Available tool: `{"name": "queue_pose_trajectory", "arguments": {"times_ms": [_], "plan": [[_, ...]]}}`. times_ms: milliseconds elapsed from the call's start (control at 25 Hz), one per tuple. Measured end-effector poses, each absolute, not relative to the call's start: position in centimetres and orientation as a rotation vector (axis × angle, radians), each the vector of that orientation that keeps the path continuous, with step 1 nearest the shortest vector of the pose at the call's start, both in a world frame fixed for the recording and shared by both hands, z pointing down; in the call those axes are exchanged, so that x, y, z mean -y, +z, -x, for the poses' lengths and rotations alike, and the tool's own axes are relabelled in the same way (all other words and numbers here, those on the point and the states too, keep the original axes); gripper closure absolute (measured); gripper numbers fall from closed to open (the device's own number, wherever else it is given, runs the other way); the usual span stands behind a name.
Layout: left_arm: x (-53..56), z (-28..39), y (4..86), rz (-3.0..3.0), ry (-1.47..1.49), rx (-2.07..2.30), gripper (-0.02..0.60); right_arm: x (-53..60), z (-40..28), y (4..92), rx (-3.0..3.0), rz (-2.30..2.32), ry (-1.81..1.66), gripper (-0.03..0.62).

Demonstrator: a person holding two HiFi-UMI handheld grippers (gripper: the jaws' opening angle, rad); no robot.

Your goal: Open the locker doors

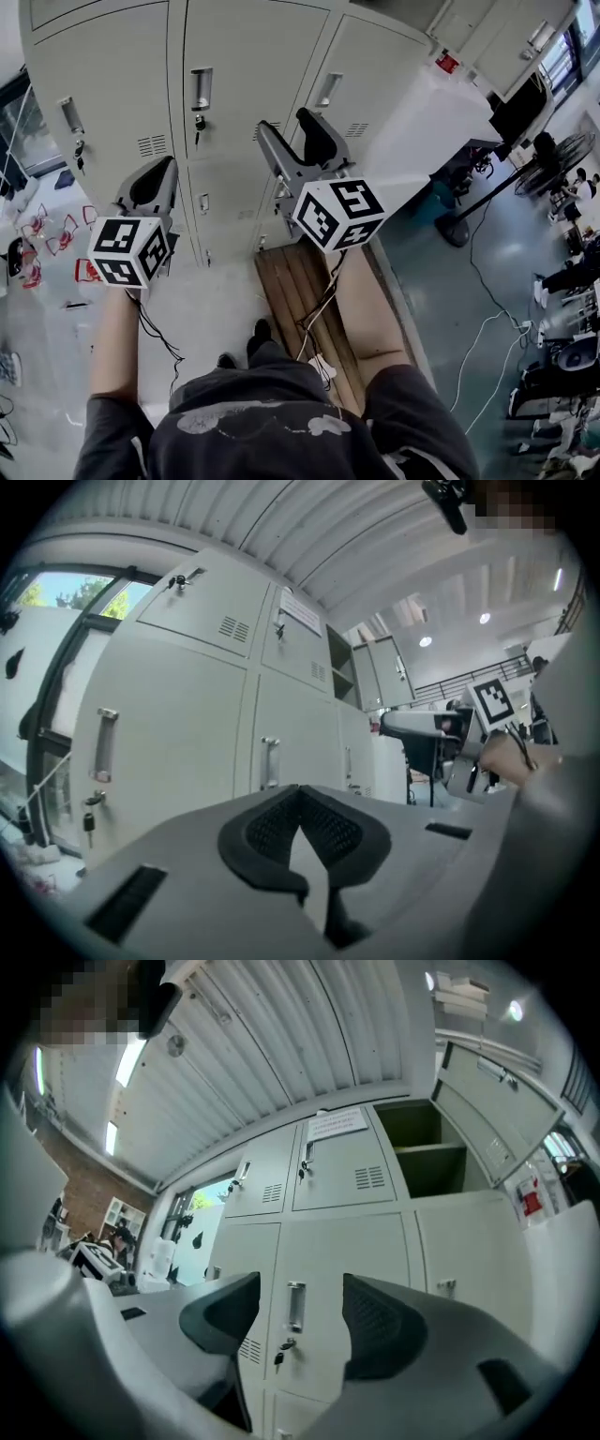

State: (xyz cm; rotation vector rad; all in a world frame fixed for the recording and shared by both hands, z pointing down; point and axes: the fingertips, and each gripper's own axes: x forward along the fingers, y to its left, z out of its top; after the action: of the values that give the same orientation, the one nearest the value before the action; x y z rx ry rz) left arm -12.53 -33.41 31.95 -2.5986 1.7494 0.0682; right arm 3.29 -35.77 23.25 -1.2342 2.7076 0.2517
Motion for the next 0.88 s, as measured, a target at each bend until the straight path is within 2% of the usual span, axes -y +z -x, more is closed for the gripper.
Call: {"name": "queue_pose_trajectory", "arguments": {"times_ms": [240, 880], "plan": [[33.9, 16.8, 36.3, 2.539, 0.033, -1.931, 0.572, 37.8, 2.6, 27.0, -2.812, 1.119, 0.151, 0.315], [39.0, 19.1, 36.1, 2.385, -0.078, -2.086, 0.572, 46.0, 10.9, 30.9, -2.944, 0.872, 0.147, 0.315]]}}
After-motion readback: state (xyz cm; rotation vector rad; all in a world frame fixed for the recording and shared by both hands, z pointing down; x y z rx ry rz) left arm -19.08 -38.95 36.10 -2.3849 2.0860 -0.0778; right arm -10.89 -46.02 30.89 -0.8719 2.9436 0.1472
